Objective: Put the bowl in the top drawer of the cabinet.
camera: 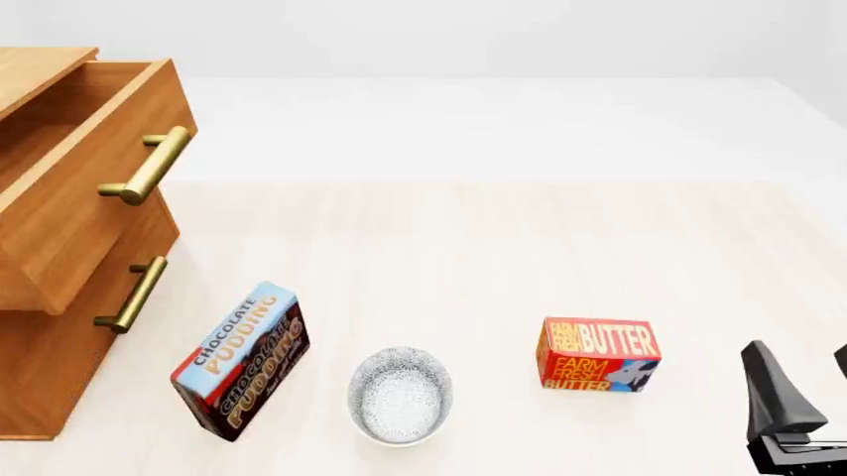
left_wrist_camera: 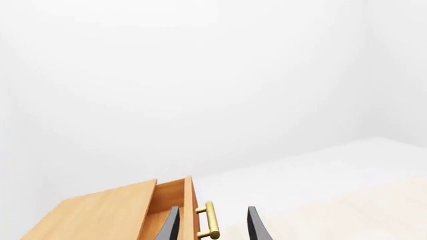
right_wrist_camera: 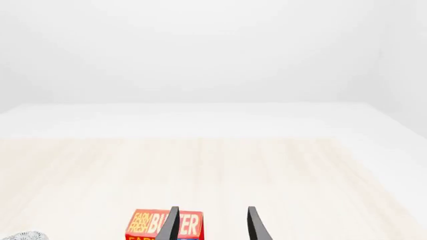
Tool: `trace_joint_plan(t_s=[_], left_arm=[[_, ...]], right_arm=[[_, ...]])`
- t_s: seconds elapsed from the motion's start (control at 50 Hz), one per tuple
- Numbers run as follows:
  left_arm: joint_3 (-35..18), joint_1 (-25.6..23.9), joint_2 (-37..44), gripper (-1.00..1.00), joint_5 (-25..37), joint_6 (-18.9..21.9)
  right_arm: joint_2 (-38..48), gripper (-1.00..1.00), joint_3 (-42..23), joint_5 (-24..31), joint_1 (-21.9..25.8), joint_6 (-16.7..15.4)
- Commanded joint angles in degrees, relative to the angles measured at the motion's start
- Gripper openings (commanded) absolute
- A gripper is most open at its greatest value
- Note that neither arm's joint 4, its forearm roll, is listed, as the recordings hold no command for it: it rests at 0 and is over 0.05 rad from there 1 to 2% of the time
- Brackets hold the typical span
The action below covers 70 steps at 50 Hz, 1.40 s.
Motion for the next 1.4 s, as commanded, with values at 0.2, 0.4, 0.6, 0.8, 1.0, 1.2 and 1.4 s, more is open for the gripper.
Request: trace_joint_plan(t_s=[0.2,0.4,0.6,0.8,1.0,1.2,1.4], left_arm=[[-5.6,2.8,11.0,1.0,-0.4,-3.5],[-7.6,4.3,16.2,1.0,-0.6,-4.8],[-10.3,6.9,22.4,1.0,-1.0,-5.3],[-11.9,7.8,26.9,1.0,-1.6,-7.9],[-12.5,8.2,31.5,1.0,-2.9,-8.3],[-12.4,10.3,35.8,1.0,-4.7,-8.5],[-12.4,10.8,38.5,1.0,-5.8,-7.9]], right_arm=[[0.0,1.0,0.0,0.0,0.0,0.0],[0.0,1.0,0.0,0.0,0.0,0.0],[0.0,1.0,0.0,0.0,0.0,0.0],[0.0,1.0,0.0,0.0,0.0,0.0],[0.0,1.0,0.0,0.0,0.0,0.0],[0.0,1.0,0.0,0.0,0.0,0.0],[0.0,1.0,0.0,0.0,0.0,0.0]])
